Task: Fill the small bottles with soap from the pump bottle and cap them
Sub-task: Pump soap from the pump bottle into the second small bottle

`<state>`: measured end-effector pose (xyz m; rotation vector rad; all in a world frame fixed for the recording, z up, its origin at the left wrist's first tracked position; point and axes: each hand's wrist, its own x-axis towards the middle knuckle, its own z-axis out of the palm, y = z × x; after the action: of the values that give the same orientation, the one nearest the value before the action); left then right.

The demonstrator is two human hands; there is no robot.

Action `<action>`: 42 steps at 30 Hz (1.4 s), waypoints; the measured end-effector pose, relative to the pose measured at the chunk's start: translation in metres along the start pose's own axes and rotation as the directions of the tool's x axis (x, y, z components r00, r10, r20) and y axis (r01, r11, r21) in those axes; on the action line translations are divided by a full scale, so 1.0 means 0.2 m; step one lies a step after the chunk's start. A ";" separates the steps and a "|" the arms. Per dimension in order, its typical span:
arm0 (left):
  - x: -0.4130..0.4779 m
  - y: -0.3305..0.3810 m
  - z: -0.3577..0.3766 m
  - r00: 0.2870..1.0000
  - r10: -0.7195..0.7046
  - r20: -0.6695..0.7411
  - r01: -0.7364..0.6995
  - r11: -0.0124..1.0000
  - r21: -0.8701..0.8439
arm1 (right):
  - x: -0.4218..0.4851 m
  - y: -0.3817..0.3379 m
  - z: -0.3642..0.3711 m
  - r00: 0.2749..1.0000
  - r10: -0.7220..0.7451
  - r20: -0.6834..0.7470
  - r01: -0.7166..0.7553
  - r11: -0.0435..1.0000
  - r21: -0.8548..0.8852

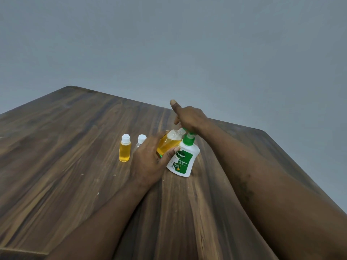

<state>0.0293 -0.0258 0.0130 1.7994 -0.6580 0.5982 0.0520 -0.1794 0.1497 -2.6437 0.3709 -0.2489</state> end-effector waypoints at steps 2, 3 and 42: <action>0.00 0.00 0.00 1.000 -0.004 0.004 0.004 1.000 0.016 | -0.01 0.01 0.04 0.999 0.019 0.047 -0.018 1.000 -0.024; 0.00 -0.01 0.00 1.000 -0.002 0.009 0.002 1.000 0.025 | -0.02 0.02 0.05 0.998 0.024 0.055 -0.023 0.999 -0.024; 0.00 -0.01 0.00 1.000 -0.016 0.023 0.015 0.999 0.051 | -0.01 -0.03 -0.06 1.000 0.020 0.006 -0.020 0.999 0.042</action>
<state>0.0311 -0.0242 0.0116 1.8598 -0.6487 0.5893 0.0483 -0.1780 0.1639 -2.5973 0.3858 -0.2403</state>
